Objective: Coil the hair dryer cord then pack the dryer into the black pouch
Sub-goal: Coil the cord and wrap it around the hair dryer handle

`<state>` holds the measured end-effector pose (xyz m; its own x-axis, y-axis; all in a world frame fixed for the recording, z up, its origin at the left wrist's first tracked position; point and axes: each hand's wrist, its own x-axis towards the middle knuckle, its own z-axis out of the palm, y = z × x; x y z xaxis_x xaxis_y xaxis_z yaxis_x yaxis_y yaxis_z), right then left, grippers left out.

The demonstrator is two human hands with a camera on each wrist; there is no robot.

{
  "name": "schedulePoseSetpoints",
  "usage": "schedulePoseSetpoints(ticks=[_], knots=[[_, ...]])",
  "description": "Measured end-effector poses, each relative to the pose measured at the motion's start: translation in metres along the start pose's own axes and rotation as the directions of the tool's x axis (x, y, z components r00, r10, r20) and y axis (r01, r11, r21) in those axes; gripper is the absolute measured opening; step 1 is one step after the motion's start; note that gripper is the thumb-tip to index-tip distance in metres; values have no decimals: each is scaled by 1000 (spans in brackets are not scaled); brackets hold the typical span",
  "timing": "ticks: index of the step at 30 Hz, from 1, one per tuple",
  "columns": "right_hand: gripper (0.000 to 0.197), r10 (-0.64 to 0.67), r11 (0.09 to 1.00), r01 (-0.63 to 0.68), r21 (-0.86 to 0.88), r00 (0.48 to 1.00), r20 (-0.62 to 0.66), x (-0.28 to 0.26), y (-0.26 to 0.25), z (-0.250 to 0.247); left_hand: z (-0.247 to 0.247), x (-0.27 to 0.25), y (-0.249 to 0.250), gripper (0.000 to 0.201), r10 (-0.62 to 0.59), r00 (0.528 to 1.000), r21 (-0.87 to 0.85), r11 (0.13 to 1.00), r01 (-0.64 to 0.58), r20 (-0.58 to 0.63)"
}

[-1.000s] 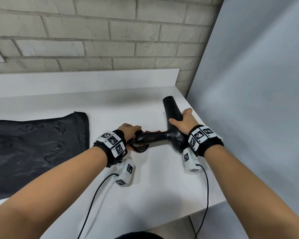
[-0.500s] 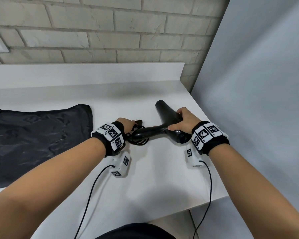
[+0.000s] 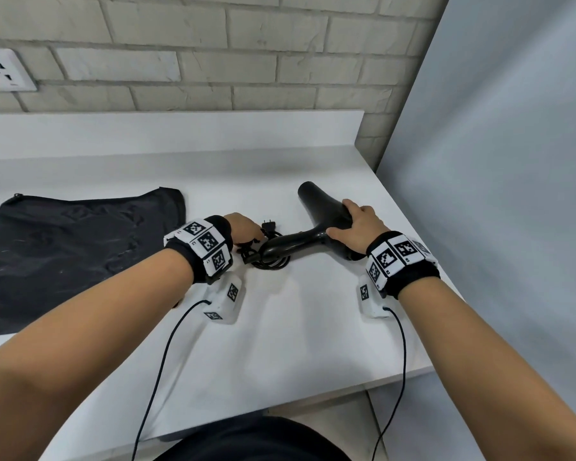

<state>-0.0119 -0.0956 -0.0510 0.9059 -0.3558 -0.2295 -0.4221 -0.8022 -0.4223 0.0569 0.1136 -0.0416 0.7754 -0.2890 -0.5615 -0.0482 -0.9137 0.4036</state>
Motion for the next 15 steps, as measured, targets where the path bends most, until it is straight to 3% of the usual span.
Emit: schedulePoseSetpoints(ticks=[4, 8, 12, 15], knots=[[67, -35, 999, 35, -13, 999, -22, -4, -3, -4, -1, -7, 1, 38, 13, 1000, 30, 999, -13, 3], [60, -63, 997, 61, -38, 997, -48, -12, -7, -9, -4, -8, -3, 14, 16, 999, -56, 998, -18, -28], [49, -132, 990, 124, -60, 979, -156, -26, -22, -12, -13, -13, -13, 39, 10, 999, -124, 992, -14, -31], [43, -248, 968, 238, -78, 952, -181, -36, -47, -10, -23, -19, -29, 37, -8, 998, -254, 967, -9, -67]])
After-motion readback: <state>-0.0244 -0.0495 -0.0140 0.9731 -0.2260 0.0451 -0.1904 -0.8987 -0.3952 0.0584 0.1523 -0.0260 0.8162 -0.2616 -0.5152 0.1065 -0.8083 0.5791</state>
